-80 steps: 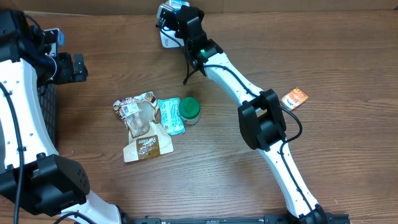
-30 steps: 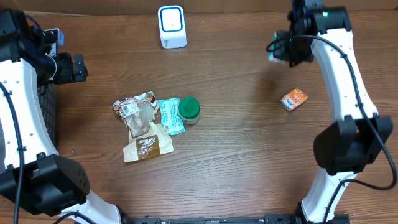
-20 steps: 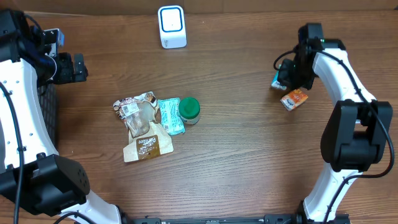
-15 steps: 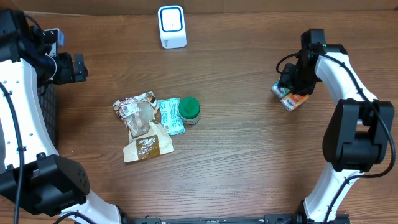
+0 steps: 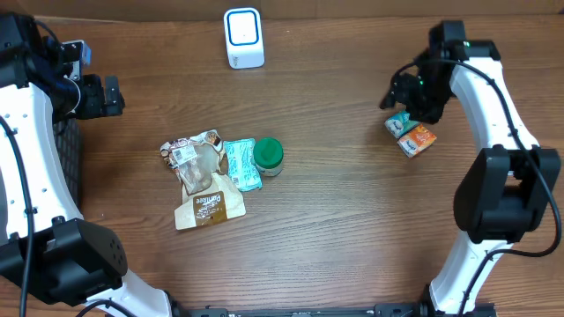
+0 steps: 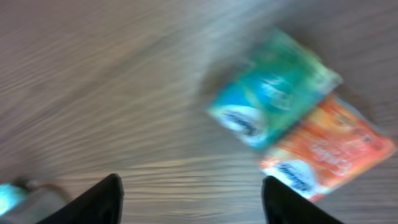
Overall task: Scan the item barcode
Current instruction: 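Move the right gripper over the green-lidded jar and lower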
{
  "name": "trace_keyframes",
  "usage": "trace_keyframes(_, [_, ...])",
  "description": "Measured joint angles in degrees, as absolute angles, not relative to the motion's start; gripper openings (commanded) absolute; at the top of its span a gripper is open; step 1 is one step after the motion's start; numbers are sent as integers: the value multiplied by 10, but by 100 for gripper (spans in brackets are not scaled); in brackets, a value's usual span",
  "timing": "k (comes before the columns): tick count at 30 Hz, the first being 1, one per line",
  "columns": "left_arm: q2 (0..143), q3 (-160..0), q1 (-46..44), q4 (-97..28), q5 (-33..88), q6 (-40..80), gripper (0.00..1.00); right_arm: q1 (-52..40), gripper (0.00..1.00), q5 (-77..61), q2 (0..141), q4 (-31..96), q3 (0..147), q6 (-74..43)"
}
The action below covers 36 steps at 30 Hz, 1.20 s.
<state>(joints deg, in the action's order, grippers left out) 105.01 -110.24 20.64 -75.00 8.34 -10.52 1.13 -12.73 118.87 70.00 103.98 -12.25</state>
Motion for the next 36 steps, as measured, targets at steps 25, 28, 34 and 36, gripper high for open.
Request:
trace_keyframes(25, [1050,-1102,207,-750,83,-105,99,-367,100,-54,1206,635,1117,10])
trace_keyframes(28, [1050,-1102,206,-750,83,-105,100,-381,100,-39,1218,639,1113,-14])
trace_keyframes(34, [1050,-1102,206,-750,83,-105,100,-390,97,-31,1248,634,1113,-45])
trace_keyframes(36, [1050,-1102,206,-750,83,-105,100,-390,89,-30,1258,634,1112,-50])
